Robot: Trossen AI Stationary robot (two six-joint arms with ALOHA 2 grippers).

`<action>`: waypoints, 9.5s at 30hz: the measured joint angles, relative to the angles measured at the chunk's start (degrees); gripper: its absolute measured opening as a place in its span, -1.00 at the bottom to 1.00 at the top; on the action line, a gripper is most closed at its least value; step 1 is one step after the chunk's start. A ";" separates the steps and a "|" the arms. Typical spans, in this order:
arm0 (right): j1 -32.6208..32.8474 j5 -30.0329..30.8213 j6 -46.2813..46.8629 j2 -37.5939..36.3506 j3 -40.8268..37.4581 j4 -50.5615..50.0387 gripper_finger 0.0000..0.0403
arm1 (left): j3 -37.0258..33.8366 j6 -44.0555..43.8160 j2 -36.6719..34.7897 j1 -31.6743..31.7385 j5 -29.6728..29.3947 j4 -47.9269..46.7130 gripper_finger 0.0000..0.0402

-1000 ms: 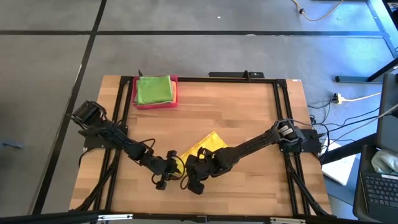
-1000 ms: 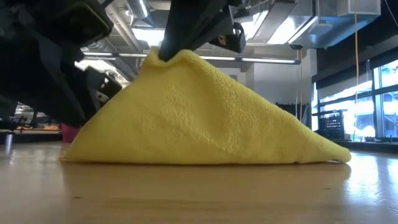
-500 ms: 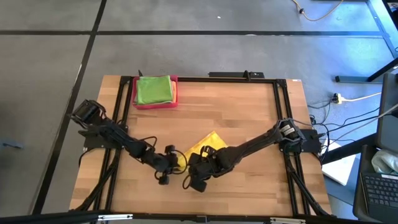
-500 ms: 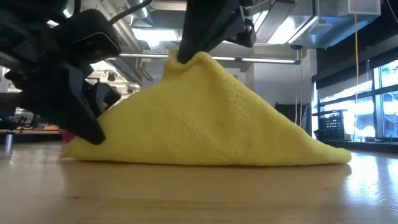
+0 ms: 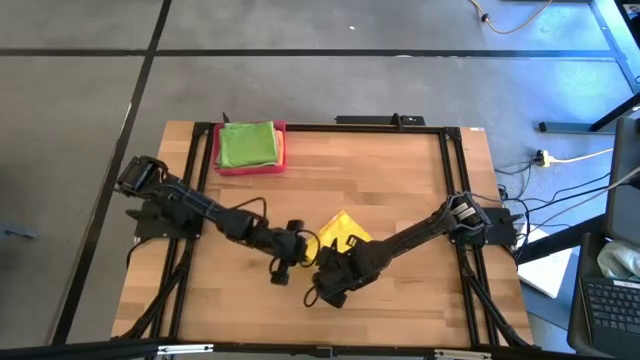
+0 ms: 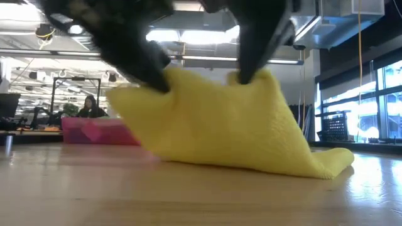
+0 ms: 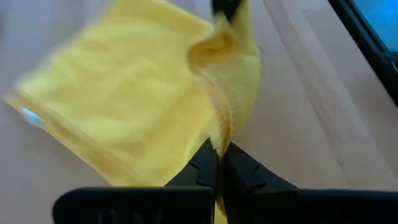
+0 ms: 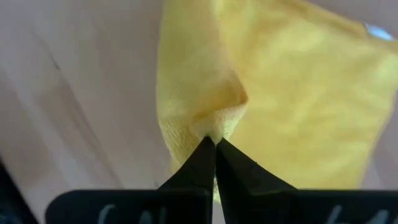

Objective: Fold microfiber towels
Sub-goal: Fold the yellow microfiber towel, then stack the folded yellow microfiber towel on top of the folded green microfiber towel in the pink bin

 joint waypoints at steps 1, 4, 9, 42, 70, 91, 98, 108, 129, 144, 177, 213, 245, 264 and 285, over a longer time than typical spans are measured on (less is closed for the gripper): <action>0.31 -0.01 0.78 0.00 -0.02 -1.37 -0.94 | 1.29 1.23 0.00 1.05 0.02 -0.83 -0.99; 1.66 0.13 2.52 0.00 -0.02 -5.05 -0.94 | 4.41 4.23 0.00 4.13 1.06 -2.84 -0.99; 3.61 3.92 5.27 -0.31 -0.02 -10.84 -0.93 | 7.44 8.13 1.32 8.43 6.02 -3.24 -0.99; 1.00 13.53 6.67 -18.06 -15.06 -21.16 -0.93 | 28.39 12.30 19.10 17.33 5.84 -12.47 -0.98; -6.05 6.34 -0.48 -32.12 -48.59 5.59 -0.93 | 28.28 16.34 23.74 20.98 5.32 -10.92 -0.87; -8.54 7.33 -2.33 -32.04 -53.59 6.91 -0.87 | 28.34 12.67 23.78 22.27 -0.26 -15.85 -1.00; -8.54 9.83 2.34 -34.46 -50.47 2.01 -0.62 | 28.37 7.23 20.40 22.19 -0.24 -26.12 -0.99; -11.05 11.55 6.96 -39.23 -50.42 -2.68 0.00 | 28.39 0.74 11.41 20.59 -0.70 -30.46 -1.00; -6.31 -7.54 44.67 -53.78 -67.75 24.79 0.13 | 28.34 -9.36 -8.64 7.26 -7.86 -46.68 -0.98; 3.36 -1.43 66.94 -60.45 -84.96 39.19 0.13 | 28.34 -16.09 -11.08 1.60 -8.92 -49.28 -1.00; 1.68 9.62 62.21 -60.62 -102.48 69.87 -0.30 | 28.39 -27.45 -9.78 6.22 -16.88 -45.34 -1.00; -6.05 15.17 63.33 -59.95 -97.34 77.42 -0.97 | 28.39 28.68 22.63 12.50 0.82 -17.94 -0.25; -9.19 20.76 69.44 -59.60 -90.69 80.00 -0.95 | 28.44 26.58 24.84 13.45 -12.67 1.63 -0.24; -10.84 20.76 66.58 -59.60 -88.47 81.32 -0.95 | 28.37 16.25 26.49 13.08 -20.77 -0.13 -0.23; -14.41 19.69 61.16 -59.64 -88.47 85.97 -0.95 | 28.53 3.86 27.08 14.17 -8.80 1.59 -0.49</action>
